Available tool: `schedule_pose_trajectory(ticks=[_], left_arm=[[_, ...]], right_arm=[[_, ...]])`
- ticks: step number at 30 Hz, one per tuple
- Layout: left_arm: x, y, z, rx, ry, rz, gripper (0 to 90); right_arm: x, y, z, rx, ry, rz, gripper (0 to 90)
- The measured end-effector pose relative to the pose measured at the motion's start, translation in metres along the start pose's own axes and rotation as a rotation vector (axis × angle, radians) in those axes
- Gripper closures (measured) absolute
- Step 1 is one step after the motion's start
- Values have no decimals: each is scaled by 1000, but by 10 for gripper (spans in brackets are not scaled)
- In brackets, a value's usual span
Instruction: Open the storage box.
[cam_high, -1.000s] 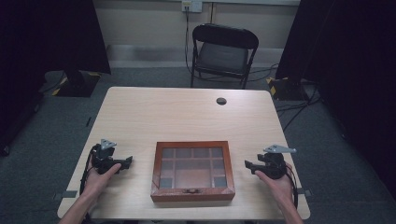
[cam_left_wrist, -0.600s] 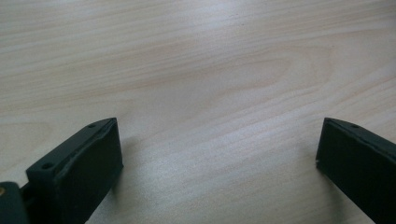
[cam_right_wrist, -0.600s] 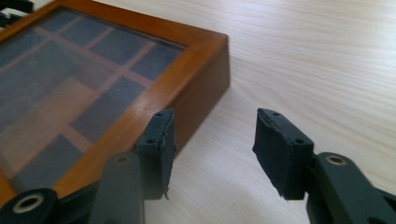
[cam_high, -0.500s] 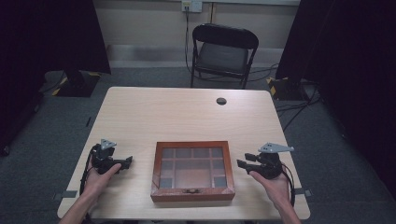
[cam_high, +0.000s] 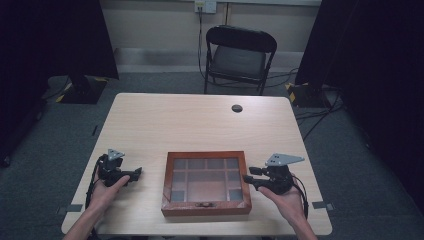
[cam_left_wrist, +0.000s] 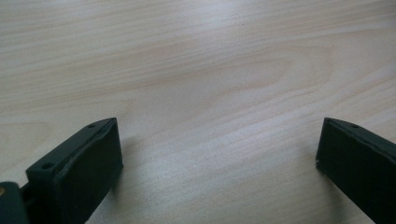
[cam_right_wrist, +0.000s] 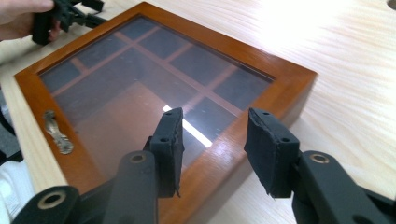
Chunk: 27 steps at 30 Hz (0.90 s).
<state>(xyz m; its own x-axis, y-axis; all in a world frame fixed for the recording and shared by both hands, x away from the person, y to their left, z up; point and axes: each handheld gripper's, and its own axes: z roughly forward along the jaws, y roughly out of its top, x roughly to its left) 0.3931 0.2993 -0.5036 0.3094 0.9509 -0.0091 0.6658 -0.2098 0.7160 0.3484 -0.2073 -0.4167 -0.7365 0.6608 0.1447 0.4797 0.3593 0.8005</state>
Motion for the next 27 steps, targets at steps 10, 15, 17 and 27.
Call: schedule_pose_trajectory(ticks=[10, 15, 17, 27], left_arm=[[0, 0, 0, 0, -1, 1, 0], [0, 0, 0, 1, -1, 2, 0], [0, 0, 0, 1, -1, 2, 0], [0, 0, 0, 0, -2, 2, 0]], right_arm=[[23, 9, 9, 8, 83, -54, 617], [36, 12, 18, 21, 133, -84, 656], [41, 13, 20, 26, 153, -100, 673], [66, 17, 39, 45, 250, -156, 739]])
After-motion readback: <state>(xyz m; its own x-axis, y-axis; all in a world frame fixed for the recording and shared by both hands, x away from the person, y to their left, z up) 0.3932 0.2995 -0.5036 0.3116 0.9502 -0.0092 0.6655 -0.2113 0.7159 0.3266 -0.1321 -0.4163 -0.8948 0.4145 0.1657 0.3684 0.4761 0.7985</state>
